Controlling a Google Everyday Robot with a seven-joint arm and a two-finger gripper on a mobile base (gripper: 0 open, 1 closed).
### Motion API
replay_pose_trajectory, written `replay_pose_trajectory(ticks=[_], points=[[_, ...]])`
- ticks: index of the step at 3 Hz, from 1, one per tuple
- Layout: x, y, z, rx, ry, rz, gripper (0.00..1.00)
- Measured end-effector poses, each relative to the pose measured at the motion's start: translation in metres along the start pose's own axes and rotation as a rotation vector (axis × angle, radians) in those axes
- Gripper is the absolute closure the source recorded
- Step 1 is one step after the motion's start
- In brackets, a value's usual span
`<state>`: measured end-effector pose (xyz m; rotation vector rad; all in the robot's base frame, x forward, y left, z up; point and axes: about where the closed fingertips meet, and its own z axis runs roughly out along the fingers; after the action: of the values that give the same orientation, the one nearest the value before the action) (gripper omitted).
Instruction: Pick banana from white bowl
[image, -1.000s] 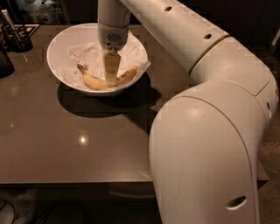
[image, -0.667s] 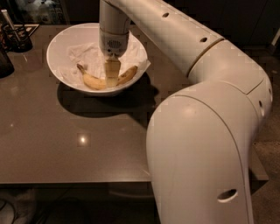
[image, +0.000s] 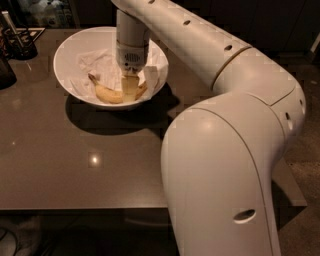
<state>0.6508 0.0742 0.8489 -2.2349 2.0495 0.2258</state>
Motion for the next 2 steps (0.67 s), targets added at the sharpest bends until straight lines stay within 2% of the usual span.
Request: replay_pose_trajectory(ticks=[1, 2], points=[[0.0089, -0.0008, 0.0076, -0.011, 0.015, 0.022, 0.49], [0.0152, 0.0006, 0.0060, -0.005, 0.021, 0.026, 0.41]])
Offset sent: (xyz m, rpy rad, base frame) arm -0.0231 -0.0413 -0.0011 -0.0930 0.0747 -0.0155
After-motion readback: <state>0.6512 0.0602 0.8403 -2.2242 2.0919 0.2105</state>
